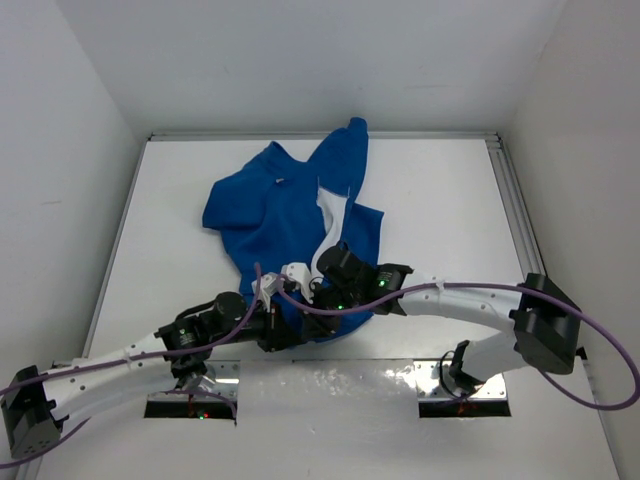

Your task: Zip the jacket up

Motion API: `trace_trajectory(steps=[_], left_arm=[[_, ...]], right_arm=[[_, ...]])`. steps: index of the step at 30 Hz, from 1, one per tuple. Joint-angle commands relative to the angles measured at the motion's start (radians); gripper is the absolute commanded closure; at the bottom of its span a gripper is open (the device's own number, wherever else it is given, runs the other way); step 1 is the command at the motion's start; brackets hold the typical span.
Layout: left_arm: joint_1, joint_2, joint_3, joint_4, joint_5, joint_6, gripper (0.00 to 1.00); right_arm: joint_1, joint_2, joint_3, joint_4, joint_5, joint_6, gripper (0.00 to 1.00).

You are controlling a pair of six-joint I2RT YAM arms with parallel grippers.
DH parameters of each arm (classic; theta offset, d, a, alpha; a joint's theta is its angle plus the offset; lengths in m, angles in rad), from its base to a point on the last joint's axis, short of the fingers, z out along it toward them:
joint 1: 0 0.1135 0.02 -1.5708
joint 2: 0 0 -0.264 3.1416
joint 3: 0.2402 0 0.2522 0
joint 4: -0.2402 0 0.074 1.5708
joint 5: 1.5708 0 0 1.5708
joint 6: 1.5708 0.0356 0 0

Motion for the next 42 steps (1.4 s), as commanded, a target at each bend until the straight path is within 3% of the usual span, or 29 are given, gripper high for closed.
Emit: trace_trajectory(steps=[1, 21, 27, 28, 33, 36, 38, 42], left_arm=[[-0.011, -0.015, 0.051, 0.046, 0.036, -0.008, 1.0], [-0.011, -0.056, 0.045, 0.057, 0.055, -0.026, 1.0], [-0.011, -0.048, 0.055, 0.062, 0.058, -0.023, 1.0], [-0.011, -0.051, 0.044, 0.071, 0.056, -0.028, 1.0], [-0.011, -0.034, 0.048, 0.072, 0.064, -0.02, 1.0], [-0.011, -0.031, 0.062, 0.068, 0.061, -0.011, 1.0], [-0.011, -0.025, 0.065, 0.066, 0.061, -0.009, 1.0], [-0.011, -0.022, 0.058, 0.083, 0.058, -0.015, 1.0]], right_arm=[[0.003, 0.0, 0.027, 0.026, 0.008, -0.022, 0.71], [0.003, -0.049, -0.019, 0.052, 0.148, 0.007, 0.57], [0.003, -0.085, -0.033, 0.035, 0.175, 0.014, 0.57], [0.003, -0.104, -0.05, 0.057, 0.178, 0.032, 0.58], [0.009, -0.213, -0.108, 0.094, 0.197, 0.063, 0.8], [0.022, -0.214, -0.123, 0.089, 0.192, 0.072, 0.78], [0.04, -0.198, -0.119, 0.065, 0.203, 0.067, 0.68], [0.071, -0.175, -0.123, 0.06, 0.237, 0.07, 0.64]])
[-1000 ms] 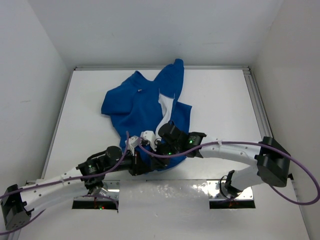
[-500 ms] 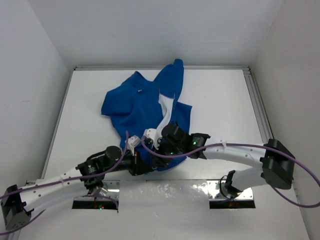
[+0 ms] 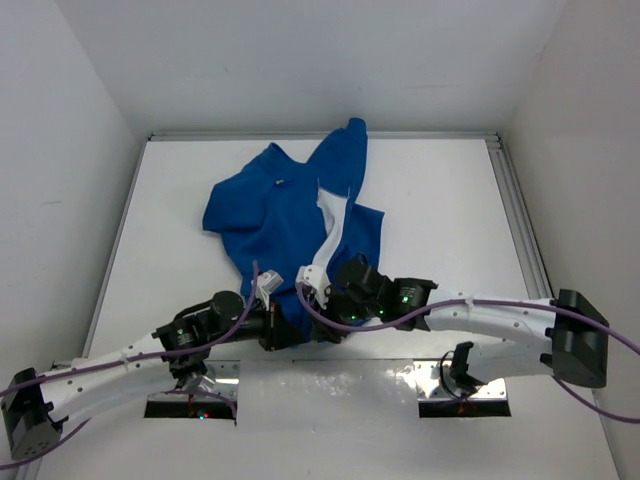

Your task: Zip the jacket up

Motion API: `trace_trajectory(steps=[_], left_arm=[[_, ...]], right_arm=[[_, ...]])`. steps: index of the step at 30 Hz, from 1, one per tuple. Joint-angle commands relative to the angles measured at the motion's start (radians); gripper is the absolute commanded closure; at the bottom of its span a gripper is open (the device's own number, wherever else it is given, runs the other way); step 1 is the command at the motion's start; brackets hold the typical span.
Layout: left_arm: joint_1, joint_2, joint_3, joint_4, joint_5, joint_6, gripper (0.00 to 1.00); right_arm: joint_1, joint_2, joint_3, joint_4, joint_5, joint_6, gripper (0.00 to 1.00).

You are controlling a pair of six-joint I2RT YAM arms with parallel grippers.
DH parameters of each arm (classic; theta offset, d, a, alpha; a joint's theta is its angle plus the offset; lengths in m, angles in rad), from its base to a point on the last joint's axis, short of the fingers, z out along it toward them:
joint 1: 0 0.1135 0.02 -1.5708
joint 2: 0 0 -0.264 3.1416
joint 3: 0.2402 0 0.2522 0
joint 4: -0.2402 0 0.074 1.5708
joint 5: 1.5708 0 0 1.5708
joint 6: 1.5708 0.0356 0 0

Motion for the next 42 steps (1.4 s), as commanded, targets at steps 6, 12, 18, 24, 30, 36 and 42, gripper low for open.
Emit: trace_trajectory(steps=[6, 12, 18, 24, 30, 36, 42], left_arm=[[-0.012, -0.011, 0.04, 0.059, 0.024, -0.005, 1.0], [-0.01, -0.001, 0.034, 0.071, 0.03, -0.009, 1.0], [-0.012, -0.004, 0.022, 0.104, 0.032, -0.02, 1.0], [-0.012, -0.017, 0.02, 0.102, 0.032, -0.026, 1.0], [-0.012, -0.02, 0.005, 0.114, 0.033, -0.034, 1.0], [-0.012, -0.031, 0.008, 0.105, 0.03, -0.031, 1.0], [-0.01, -0.037, 0.002, 0.104, 0.027, -0.034, 1.0]], right_arm=[[0.048, -0.094, -0.137, 0.126, 0.171, 0.126, 0.6], [0.053, -0.161, -0.214, 0.198, 0.289, 0.239, 0.56], [0.053, -0.164, -0.277, 0.333, 0.271, 0.348, 0.6], [0.053, -0.141, -0.274, 0.367, 0.234, 0.379, 0.61], [0.051, -0.131, -0.276, 0.386, 0.192, 0.397, 0.62], [0.053, -0.121, -0.276, 0.384, 0.186, 0.417, 0.62], [0.053, -0.119, -0.291, 0.41, 0.16, 0.449, 0.64]])
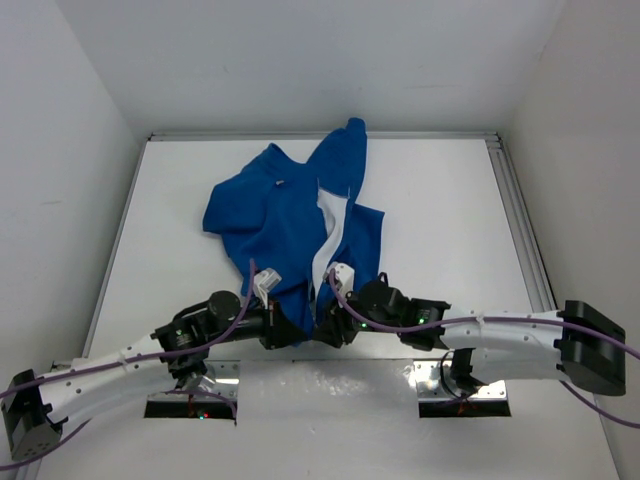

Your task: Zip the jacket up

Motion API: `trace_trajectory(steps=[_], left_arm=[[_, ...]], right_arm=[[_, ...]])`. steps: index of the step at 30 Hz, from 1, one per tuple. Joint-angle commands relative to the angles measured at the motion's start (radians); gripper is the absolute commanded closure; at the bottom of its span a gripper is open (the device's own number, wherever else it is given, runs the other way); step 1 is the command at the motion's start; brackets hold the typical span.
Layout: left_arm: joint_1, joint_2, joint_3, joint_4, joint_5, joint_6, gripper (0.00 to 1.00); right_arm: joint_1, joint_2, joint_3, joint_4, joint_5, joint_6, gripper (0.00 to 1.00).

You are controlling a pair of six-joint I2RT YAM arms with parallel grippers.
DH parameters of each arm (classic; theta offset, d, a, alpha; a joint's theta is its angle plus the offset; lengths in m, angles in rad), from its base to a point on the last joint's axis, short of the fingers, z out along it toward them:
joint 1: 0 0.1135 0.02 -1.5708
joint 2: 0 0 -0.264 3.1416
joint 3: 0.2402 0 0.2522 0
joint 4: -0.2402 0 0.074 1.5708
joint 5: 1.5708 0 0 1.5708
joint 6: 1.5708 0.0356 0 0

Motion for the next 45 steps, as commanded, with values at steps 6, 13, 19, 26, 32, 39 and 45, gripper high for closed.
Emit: trace_trajectory(steps=[6, 13, 19, 26, 32, 39, 45], left_arm=[[-0.012, -0.019, 0.001, 0.072, 0.031, -0.02, 1.0], [-0.012, -0.022, -0.003, 0.072, 0.031, -0.022, 1.0], [-0.012, -0.032, -0.013, 0.063, 0.033, -0.028, 1.0], [-0.01, -0.021, -0.018, 0.071, 0.033, -0.022, 1.0], [-0.012, -0.016, -0.016, 0.066, 0.034, -0.02, 1.0], [-0.012, -0.013, 0.008, 0.065, 0.002, -0.039, 1.0], [-0.012, 0.024, 0.028, 0.077, 0.001, -0.066, 1.0]], right_arm=[[0.008, -0.003, -0.024, 0.084, -0.039, 0.052, 0.71], [0.008, -0.013, -0.034, 0.088, -0.025, 0.058, 0.84], [0.008, -0.052, -0.028, 0.064, -0.007, 0.068, 1.0], [0.008, -0.136, -0.057, 0.093, 0.025, 0.118, 1.0], [0.008, -0.155, -0.031, 0.052, 0.067, 0.108, 1.0], [0.176, -0.126, 0.096, -0.284, 0.297, -0.136, 0.86], [0.491, 0.014, 0.219, -0.387, 0.803, -0.38, 0.66]])
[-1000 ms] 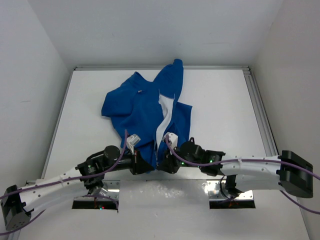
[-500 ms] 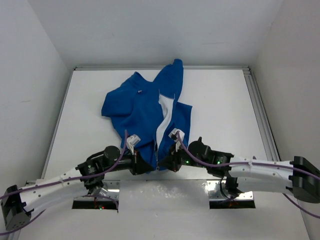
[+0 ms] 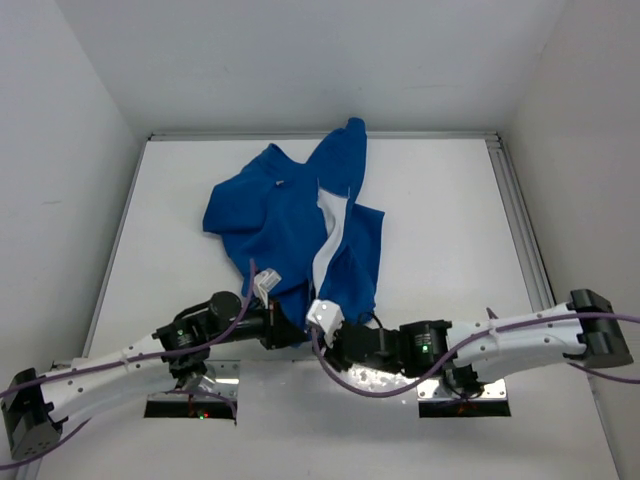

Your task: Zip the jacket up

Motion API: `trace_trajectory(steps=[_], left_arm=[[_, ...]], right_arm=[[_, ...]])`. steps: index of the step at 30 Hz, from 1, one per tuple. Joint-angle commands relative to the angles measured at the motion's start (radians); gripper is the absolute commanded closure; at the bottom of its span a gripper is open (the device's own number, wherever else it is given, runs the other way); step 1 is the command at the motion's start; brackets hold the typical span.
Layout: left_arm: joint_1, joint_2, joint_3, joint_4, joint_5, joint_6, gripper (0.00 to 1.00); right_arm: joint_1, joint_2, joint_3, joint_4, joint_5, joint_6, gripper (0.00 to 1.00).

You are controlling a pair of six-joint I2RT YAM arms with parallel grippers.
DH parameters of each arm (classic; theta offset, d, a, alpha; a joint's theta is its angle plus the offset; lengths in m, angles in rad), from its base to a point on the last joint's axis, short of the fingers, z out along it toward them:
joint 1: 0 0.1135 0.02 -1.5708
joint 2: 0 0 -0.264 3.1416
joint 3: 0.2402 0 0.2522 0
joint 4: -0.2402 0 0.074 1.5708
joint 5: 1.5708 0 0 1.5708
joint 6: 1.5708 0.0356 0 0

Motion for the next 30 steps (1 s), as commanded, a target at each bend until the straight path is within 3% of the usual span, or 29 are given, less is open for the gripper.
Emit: trace_trajectory(steps=[1, 7, 17, 20, 26, 30], left_arm=[[-0.011, 0.003, 0.047, 0.066, 0.004, -0.035, 1.0], [-0.011, -0.024, 0.035, 0.075, 0.003, -0.06, 1.0], [-0.011, -0.024, 0.041, 0.049, -0.008, -0.043, 1.0], [-0.011, -0.02, 0.049, 0.05, -0.014, -0.04, 1.0], [-0.011, -0.023, 0.067, 0.039, -0.043, -0.031, 1.0], [-0.011, -0.026, 0.076, 0.009, -0.065, -0.032, 1.0]], right_arm=[[0.121, 0.068, 0.046, -0.051, 0.374, -0.194, 0.63], [0.152, 0.173, 0.02, 0.061, 0.519, -0.243, 0.58], [0.178, 0.153, -0.003, 0.107, 0.43, -0.209, 0.6], [0.204, 0.153, 0.026, 0.068, 0.43, -0.202, 0.63], [0.278, 0.196, 0.149, -0.168, 0.398, -0.156, 0.64], [0.31, 0.231, 0.19, -0.198, 0.359, -0.123, 0.63]])
